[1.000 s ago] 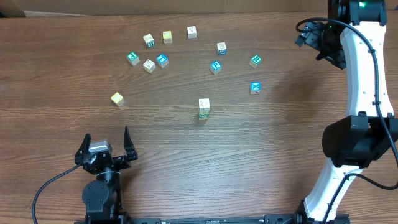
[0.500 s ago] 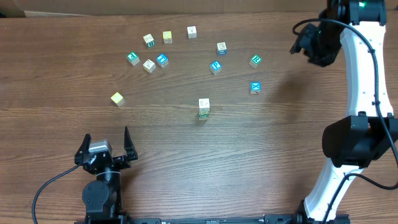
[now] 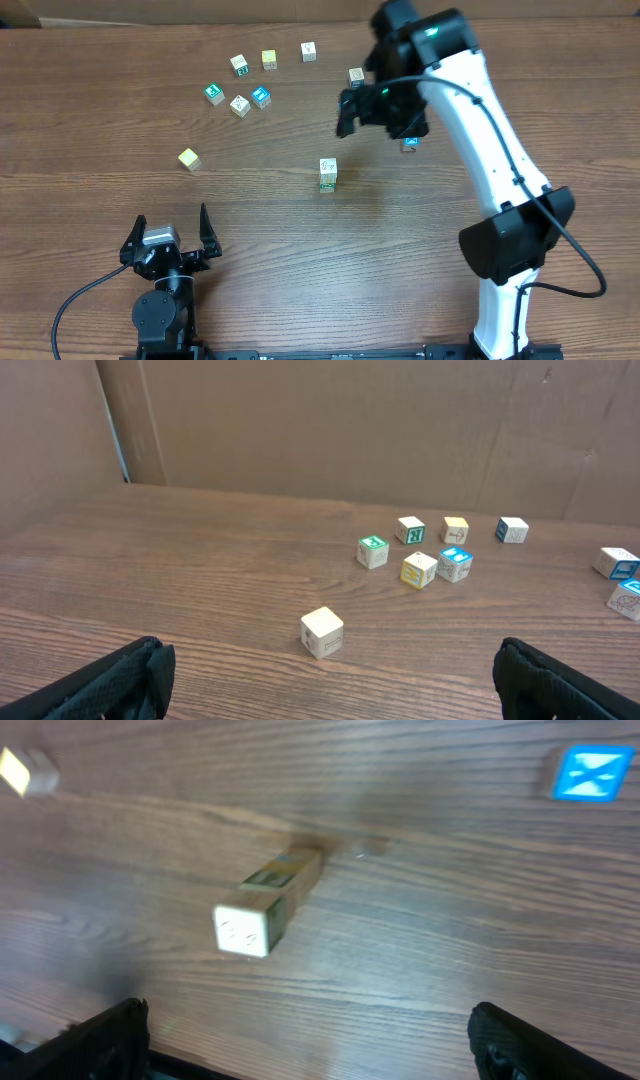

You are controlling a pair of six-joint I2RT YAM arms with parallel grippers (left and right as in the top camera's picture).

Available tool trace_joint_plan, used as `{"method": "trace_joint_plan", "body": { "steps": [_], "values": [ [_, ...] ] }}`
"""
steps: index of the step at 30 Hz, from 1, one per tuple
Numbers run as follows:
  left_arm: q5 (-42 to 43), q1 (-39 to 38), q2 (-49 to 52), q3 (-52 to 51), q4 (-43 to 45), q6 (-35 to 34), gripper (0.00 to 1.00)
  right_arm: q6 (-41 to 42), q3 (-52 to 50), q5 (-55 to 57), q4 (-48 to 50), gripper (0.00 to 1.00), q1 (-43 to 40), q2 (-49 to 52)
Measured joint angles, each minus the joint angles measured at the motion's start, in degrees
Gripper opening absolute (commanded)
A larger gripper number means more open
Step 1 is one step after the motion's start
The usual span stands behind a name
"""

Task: Form a tower
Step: 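Move the right gripper back over the stack and lower it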

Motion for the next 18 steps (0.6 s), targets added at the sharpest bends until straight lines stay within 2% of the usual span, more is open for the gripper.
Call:
{"method": "trace_joint_plan", "body": {
  "steps": [6, 13, 18],
  "values": [
    [0.0, 0.0, 0.0, 0.0, 0.0, 0.0, 0.99, 4.7, -1.5, 4.7, 1.0, 1.0, 6.2, -0.2],
    [0.0, 0.0, 0.0, 0.0, 0.0, 0.0, 1.0, 7.0, -9.9, 11.1, 8.9, 1.0, 13.2, -0.3],
    [0.0, 0.0, 0.0, 0.0, 0.0, 0.0, 0.99, 7.8, -16.2, 14.1, 15.2, 1.0, 15.0, -0.3]
  ]
}}
